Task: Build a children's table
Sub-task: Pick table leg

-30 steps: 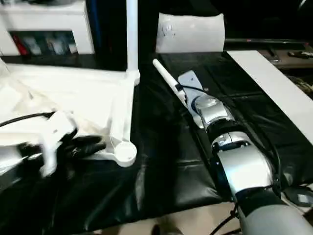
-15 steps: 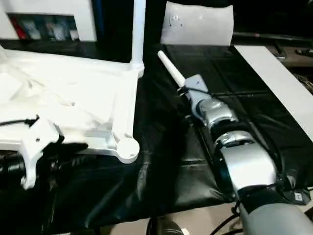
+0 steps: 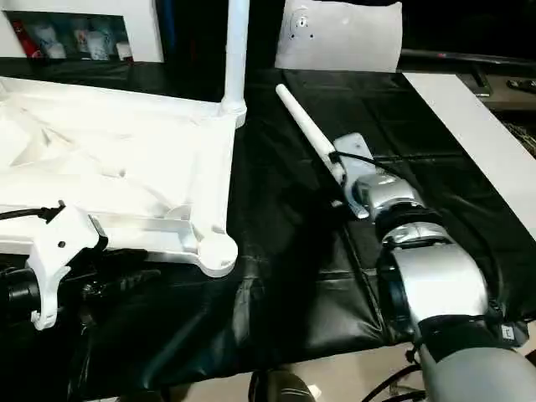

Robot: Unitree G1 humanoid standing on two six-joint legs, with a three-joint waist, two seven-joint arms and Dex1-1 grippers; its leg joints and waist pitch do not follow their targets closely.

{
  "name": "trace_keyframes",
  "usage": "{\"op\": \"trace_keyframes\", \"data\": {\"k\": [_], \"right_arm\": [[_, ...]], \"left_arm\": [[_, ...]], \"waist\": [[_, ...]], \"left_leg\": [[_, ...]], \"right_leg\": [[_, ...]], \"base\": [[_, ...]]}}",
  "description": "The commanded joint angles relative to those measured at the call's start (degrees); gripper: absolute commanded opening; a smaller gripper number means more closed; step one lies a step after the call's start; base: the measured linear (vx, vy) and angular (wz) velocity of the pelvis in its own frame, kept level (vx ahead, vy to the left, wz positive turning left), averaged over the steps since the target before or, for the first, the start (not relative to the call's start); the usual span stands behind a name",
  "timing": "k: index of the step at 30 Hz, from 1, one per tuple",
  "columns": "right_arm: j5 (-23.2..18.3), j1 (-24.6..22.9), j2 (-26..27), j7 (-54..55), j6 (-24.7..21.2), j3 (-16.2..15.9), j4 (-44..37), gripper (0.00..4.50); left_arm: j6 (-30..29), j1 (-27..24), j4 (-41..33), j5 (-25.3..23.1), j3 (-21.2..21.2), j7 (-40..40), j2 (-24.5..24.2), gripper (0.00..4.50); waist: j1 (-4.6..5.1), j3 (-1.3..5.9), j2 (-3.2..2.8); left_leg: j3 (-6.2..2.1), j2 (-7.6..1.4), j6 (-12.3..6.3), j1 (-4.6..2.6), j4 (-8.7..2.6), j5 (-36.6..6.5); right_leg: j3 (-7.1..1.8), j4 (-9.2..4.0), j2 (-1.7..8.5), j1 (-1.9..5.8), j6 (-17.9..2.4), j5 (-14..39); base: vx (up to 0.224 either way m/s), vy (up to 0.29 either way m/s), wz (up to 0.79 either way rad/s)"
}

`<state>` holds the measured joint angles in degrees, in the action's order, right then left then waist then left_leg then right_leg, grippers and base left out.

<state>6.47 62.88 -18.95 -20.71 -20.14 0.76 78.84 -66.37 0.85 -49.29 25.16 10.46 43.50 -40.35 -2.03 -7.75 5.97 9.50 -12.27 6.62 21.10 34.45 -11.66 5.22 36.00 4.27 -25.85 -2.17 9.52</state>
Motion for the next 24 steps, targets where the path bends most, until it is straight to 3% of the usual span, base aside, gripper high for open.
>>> {"op": "trace_keyframes", "data": {"k": [1, 12, 18, 21, 22, 23, 24], "right_arm": [[-1.0, 0.2, -0.9, -1.6, -1.9, 1.2, 0.1, 4.33], [-0.8, 1.0, -0.4, -8.2, -4.2, 1.5, -0.1, 3.3], [-0.9, 0.2, 0.3, -9.7, -4.7, 1.9, -0.3, 2.84], [-1.2, -0.1, 0.5, -9.9, -4.9, 2.2, -0.4, 2.58], [-1.6, -0.4, 0.6, -9.5, -5.0, 2.7, -0.4, 2.45], [-2.4, -0.7, 0.6, -9.4, -5.3, 3.4, -0.5, 2.35], [-2.9, -0.9, 0.6, -9.3, -5.6, 4.0, -0.5, 2.35]], "left_arm": [[0.5, 0.5, -0.8, 0.4, -0.3, -0.6, 0.3, 2.13], [3.3, 4.1, 2.8, -0.2, -2.7, -4.6, 3.2, 2.14], [4.1, 6.4, 5.5, -1.0, -3.3, -8.3, 6.4, 2.14], [5.1, 7.1, 6.8, -1.8, -4.2, -9.4, 6.8, 2.14], [5.4, 7.7, 7.8, -1.9, -4.4, -10.4, 7.8, 2.14], [5.8, 8.3, 8.8, -2.2, -4.5, -11.4, 9.1, 2.14], [6.1, 8.8, 9.8, -2.3, -4.7, -12.1, 10.0, 2.14]], "waist": [[-0.17, 3.42, -1.09], [-0.1, 4.1, -0.85], [-0.16, 4.48, -1.28], [-0.19, 4.65, -1.02], [-0.21, 4.77, -1.17], [-0.29, 5.2, -1.87], [-0.21, 5.26, -1.77]], "left_leg": [[0.45, -0.24, -1.76, 0.18, -3.81, -5.7], [0.55, -0.36, -2.04, 0.16, -3.49, -5.1], [0.63, -0.41, -1.66, -0.02, -3.35, -4.9], [0.51, -0.43, -1.52, 0.23, -3.34, -5.5], [0.51, -0.44, -1.43, 0.18, -3.29, -5.4], [0.54, -0.45, -1.22, -0.08, -3.13, -5.0], [0.61, -0.49, -1.15, -0.03, -3.12, -4.8]], "right_leg": [[-3.3, -3.38, 2.79, 4.32, -11.5, 10.7], [-3.29, -3.21, 2.87, 4.5, -12.2, 10.7], [-3.24, -3.15, 2.77, 4.45, -12.6, 9.9], [-3.18, -3.25, 2.91, 4.77, -12.0, 11.1], [-3.19, -3.19, 2.94, 4.78, -12.0, 11.1], [-3.16, -3.08, 2.86, 4.75, -12.3, 10.3], [-3.12, -3.06, 2.67, 4.72, -12.7, 9.0]], "base": [[0.0, 0.0, 0.0], [0.0, 0.0, 0.0], [0.0, 0.0, 0.0], [0.0, 0.0, 0.0], [0.0, 0.0, 0.0], [0.0, 0.0, 0.0], [0.0, 0.0, 0.0]]}}
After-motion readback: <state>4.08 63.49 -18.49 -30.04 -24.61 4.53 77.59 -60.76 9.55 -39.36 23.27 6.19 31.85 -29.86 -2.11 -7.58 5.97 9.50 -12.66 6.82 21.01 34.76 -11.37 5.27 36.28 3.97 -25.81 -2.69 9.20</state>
